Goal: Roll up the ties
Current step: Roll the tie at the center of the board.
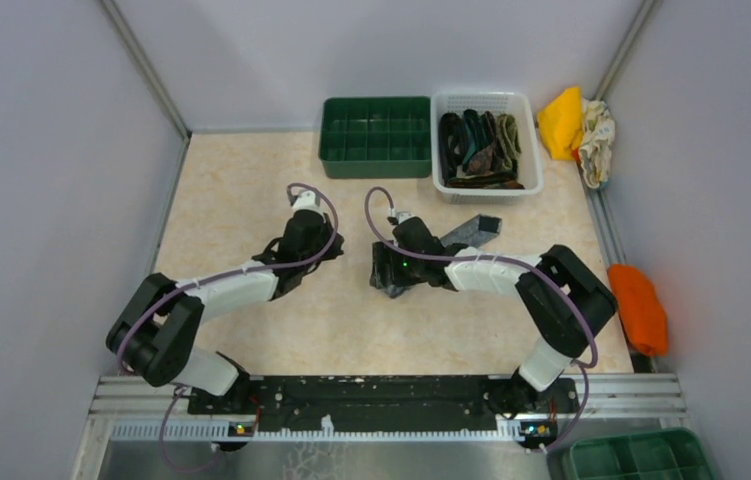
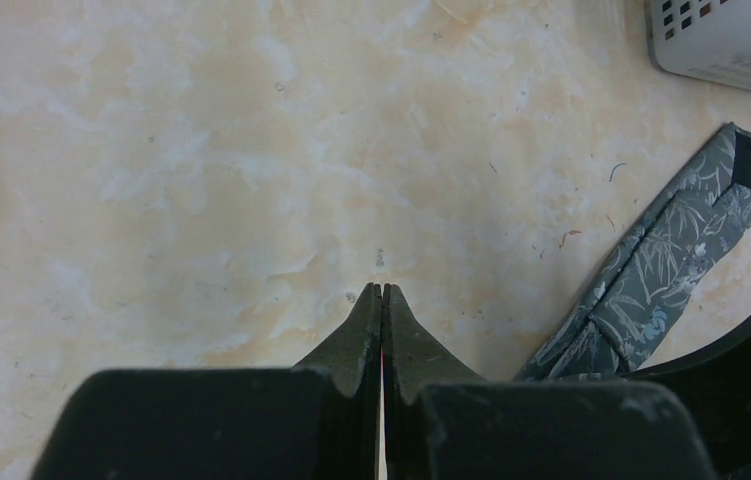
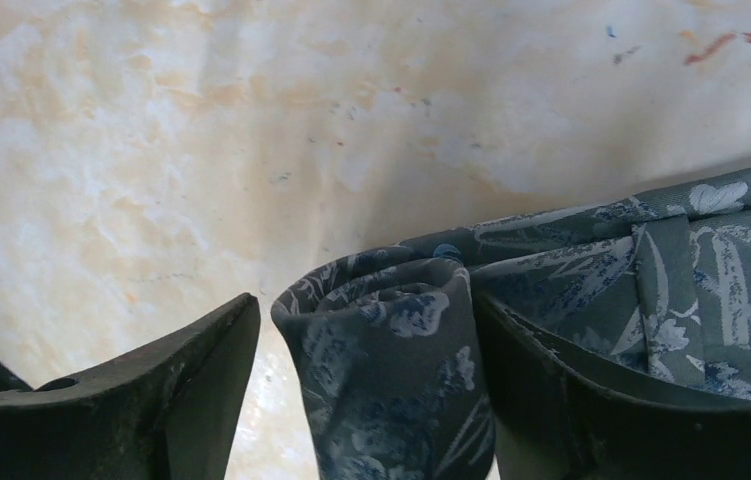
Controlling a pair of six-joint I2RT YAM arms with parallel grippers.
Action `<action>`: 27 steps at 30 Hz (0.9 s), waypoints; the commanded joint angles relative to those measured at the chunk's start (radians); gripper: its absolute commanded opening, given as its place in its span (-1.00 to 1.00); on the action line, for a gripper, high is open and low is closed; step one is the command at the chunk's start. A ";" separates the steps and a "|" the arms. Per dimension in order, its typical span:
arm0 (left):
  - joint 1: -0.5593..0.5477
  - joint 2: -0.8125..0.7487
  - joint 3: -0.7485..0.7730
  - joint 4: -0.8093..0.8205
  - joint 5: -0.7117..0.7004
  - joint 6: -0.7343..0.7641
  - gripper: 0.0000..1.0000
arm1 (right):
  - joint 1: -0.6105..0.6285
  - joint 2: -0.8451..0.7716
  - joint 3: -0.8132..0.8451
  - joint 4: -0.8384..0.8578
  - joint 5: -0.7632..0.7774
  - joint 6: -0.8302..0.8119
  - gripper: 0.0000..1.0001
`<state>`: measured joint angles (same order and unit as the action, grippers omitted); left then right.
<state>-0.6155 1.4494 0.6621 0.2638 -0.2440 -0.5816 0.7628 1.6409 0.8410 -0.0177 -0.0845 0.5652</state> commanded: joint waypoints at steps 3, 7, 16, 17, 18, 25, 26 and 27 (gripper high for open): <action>-0.005 0.074 0.058 0.081 0.077 0.023 -1.00 | -0.010 -0.085 0.052 -0.142 0.117 -0.078 0.61; -0.006 0.121 0.078 0.103 0.125 0.024 -1.00 | -0.010 -0.115 0.056 -0.181 0.169 -0.105 0.69; -0.018 0.190 0.116 0.114 0.170 0.023 -1.00 | -0.011 -0.180 0.057 -0.258 0.312 -0.171 0.71; -0.019 0.197 0.120 0.116 0.172 0.024 -1.00 | -0.011 -0.185 0.056 -0.262 0.335 -0.177 0.69; -0.020 0.205 0.128 0.118 0.175 0.026 -1.00 | -0.011 -0.189 0.055 -0.268 0.355 -0.185 0.67; -0.029 0.268 0.193 0.120 0.212 0.038 -1.00 | -0.027 -0.157 0.067 -0.277 0.532 -0.229 0.56; -0.030 0.276 0.201 0.124 0.220 0.040 -1.00 | -0.034 -0.143 0.071 -0.281 0.553 -0.235 0.56; -0.031 0.284 0.209 0.128 0.227 0.042 -1.00 | -0.041 -0.133 0.074 -0.285 0.566 -0.235 0.55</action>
<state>-0.6361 1.7023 0.8280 0.3481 -0.0624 -0.5606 0.7555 1.4883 0.8536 -0.2867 0.3431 0.3679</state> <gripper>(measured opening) 0.005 0.781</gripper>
